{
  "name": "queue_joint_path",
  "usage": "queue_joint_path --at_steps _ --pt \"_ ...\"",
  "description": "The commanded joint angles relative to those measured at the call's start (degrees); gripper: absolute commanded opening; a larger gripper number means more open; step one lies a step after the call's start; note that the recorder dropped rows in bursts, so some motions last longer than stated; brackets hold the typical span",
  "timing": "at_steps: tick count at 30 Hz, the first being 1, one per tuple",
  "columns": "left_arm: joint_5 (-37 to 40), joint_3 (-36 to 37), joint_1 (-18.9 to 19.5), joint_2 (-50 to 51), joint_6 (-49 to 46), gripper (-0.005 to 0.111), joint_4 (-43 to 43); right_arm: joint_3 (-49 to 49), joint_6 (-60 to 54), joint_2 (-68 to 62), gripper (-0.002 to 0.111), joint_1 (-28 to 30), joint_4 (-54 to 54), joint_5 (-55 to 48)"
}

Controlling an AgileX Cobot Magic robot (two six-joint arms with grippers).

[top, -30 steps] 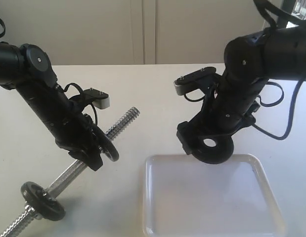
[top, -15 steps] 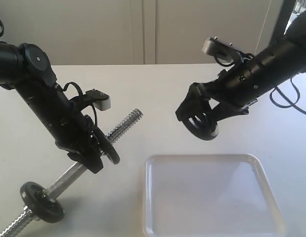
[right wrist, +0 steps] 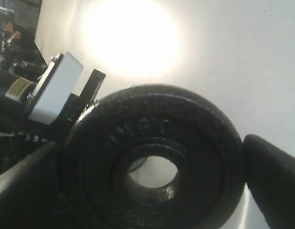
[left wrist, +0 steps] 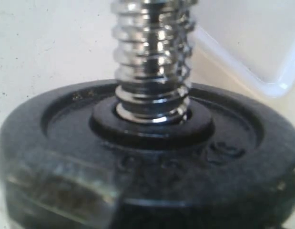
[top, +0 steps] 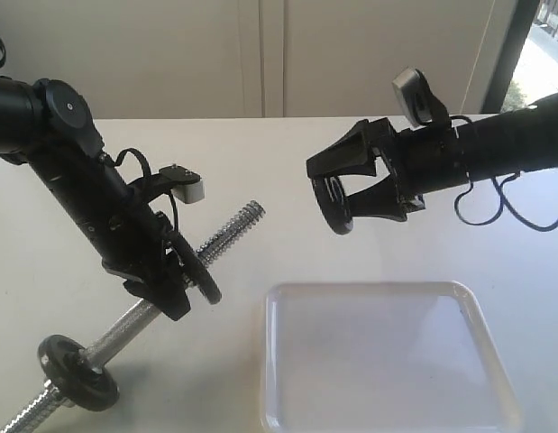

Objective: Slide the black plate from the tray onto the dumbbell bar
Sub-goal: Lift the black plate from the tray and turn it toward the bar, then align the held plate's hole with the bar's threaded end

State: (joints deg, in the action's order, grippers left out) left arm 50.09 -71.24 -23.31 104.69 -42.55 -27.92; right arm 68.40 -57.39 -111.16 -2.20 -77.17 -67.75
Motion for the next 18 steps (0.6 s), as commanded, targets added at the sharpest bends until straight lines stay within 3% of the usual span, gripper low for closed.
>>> queue_joint_path --at_steps 1,12,18 --pt "5.62 -0.71 -0.22 -2.59 0.07 0.0 -7.74 -0.65 -2.78 -1.2 0.0 -0.8 -12.38 -2.21" --pt "5.97 -0.71 -0.22 -2.59 -1.01 0.0 -8.03 -0.53 -3.82 -4.52 0.0 -8.73 -19.11 0.09" --pt "5.97 -0.71 -0.22 -2.59 -1.01 0.0 -8.03 -0.53 -5.54 -4.52 0.0 -10.38 -22.46 1.69"
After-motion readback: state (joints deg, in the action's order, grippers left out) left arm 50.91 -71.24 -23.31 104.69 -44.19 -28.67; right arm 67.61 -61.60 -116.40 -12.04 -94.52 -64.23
